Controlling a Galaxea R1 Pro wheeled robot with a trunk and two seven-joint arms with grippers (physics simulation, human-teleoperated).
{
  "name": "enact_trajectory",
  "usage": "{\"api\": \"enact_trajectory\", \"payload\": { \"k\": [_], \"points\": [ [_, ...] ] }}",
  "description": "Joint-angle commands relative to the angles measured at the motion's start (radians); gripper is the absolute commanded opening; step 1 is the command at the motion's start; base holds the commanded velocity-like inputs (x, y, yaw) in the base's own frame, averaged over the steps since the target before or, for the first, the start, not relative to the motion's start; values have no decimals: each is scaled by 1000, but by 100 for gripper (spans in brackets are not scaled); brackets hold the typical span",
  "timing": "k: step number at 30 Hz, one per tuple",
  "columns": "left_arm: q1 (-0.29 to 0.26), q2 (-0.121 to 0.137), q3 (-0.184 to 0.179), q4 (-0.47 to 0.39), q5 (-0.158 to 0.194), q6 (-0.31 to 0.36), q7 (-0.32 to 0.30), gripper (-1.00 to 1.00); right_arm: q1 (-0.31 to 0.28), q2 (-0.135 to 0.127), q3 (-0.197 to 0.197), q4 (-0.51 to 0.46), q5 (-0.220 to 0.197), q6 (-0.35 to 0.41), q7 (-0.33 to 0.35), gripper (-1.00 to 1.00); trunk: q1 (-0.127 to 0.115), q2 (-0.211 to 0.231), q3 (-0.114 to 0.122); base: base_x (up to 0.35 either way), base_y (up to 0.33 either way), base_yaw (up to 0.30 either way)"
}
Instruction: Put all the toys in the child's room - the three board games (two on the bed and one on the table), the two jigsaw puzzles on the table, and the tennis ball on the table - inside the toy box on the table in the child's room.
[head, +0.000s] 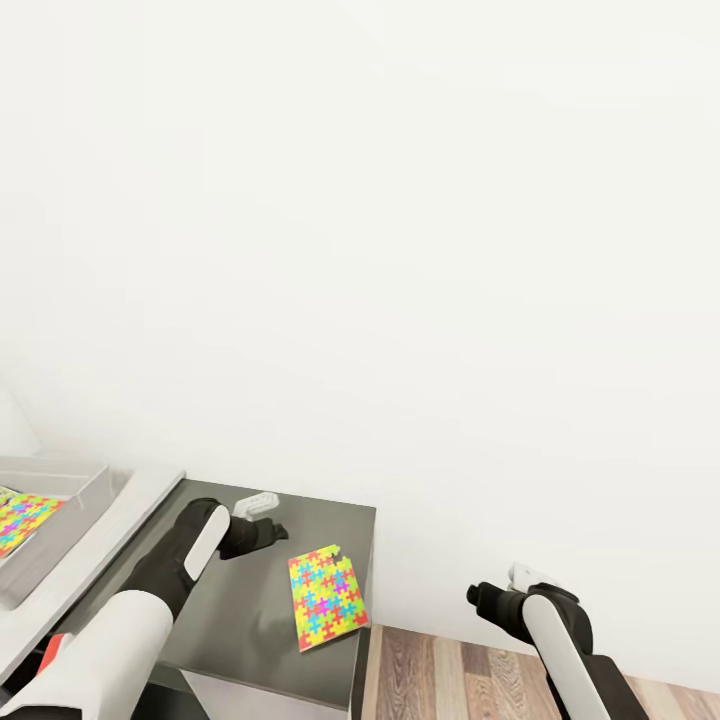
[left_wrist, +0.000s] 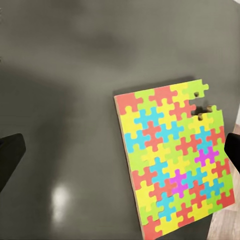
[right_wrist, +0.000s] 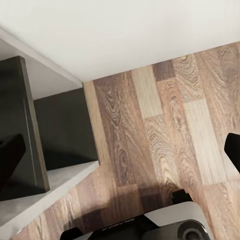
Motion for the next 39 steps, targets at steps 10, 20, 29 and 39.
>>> {"api": "enact_trajectory", "payload": {
  "k": [10,20,29,39],
  "points": [
    [-1,3,-7,-2,8,6,8,100,-1,-3,2,3,-10,2,-10,100,1,-2,-2,4,-11,-4],
    [-1,4,-6,-2,7,4,8,100,-1,1,2,3,-10,1,-10,100,1,-2,-2,25,-72,-182],
    [-1,4,-6,-2,8,2,8,100,-1,0,2,3,-9,1,-10,100,1,-2,-2,1,-4,-38],
    [-1,-1,-5,-2,8,-5,7,100,-1,2,2,3,-10,2,-10,100,1,-2,-2,0,0,-1]
  ]
}}
